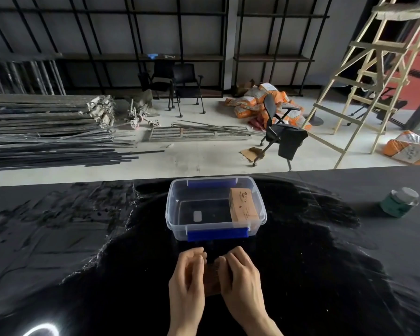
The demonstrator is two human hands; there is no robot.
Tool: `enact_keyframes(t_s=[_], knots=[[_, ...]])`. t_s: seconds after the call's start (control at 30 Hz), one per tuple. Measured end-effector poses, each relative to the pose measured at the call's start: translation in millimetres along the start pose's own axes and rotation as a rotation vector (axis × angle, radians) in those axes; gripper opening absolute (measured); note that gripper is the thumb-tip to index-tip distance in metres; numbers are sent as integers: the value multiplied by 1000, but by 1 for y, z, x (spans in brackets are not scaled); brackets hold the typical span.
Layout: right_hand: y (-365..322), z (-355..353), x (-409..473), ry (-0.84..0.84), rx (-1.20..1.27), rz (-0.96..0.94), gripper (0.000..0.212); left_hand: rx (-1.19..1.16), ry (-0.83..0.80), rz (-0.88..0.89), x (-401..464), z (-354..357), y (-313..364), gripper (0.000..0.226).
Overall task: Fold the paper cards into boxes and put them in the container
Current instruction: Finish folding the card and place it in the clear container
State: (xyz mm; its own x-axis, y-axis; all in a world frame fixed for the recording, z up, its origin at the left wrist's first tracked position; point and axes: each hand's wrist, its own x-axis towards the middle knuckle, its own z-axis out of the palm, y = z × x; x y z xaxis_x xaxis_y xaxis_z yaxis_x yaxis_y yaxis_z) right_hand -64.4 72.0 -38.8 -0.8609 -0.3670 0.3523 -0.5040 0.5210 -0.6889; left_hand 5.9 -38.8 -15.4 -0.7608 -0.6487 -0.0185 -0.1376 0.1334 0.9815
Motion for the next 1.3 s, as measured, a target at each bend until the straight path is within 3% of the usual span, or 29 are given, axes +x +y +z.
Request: enact_keyframes(t_s=[0.07,0.17,0.37,0.53,0.8,0.93,1.07,1.3], knots=[[1,-2,0,-4,20,6,20,66,87,20,1,8,-1,18],[3,-4,0,98,156,156,3,97,89,47,6,8,-9,19],[5,10,-3,122,127,152,16,-26,151,-42,9,16,-10,28],[0,8,-4,113,124,59,33,55,173,78,6,8,-6,25],[8,9,-10,115,-141,-41,50,461,136,299,7,-4,-25,26],[10,5,0,116,-270,-155,54,682,128,395,16,-7,-16,56],[12,1,13,113,-300,-214,53,779,133,559,29,-8,-5,63],[19,7,5,5,-343,-185,49,862,48,604,28,-7,-13,63]])
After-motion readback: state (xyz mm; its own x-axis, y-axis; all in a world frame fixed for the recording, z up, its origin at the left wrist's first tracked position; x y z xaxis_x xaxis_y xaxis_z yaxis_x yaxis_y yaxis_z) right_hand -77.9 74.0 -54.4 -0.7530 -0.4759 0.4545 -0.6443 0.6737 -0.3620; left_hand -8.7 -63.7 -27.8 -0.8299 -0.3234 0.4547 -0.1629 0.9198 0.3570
